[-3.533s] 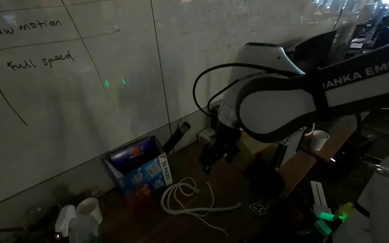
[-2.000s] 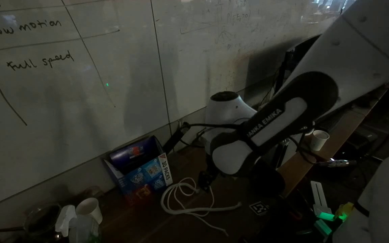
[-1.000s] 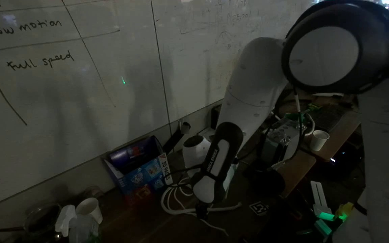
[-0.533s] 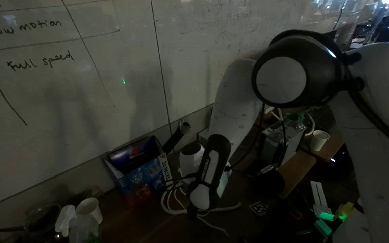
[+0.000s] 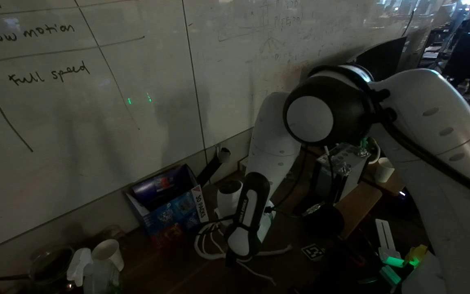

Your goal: Put the white ropes in the blue box

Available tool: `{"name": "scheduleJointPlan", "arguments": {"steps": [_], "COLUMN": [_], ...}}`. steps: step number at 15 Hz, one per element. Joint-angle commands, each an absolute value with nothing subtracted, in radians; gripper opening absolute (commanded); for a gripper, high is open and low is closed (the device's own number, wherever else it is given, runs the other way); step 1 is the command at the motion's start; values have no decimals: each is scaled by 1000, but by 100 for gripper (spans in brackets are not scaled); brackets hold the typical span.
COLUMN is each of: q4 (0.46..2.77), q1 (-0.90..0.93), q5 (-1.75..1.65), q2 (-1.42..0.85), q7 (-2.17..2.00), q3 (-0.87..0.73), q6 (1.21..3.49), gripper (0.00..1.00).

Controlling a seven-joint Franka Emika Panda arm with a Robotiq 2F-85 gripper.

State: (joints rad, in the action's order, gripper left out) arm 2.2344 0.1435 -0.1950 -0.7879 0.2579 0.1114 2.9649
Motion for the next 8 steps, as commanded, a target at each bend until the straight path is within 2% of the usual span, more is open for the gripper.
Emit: {"name": "scheduleJointPlan", "arguments": {"steps": [1,8], "q4": [2180,2187], "q1": [137,171], "q5": [-227,-273], "q2": [-834,-844], "q7": [276,269], "q3": [102,69], "q6": [2977,3010], "gripper": [100,100]}}
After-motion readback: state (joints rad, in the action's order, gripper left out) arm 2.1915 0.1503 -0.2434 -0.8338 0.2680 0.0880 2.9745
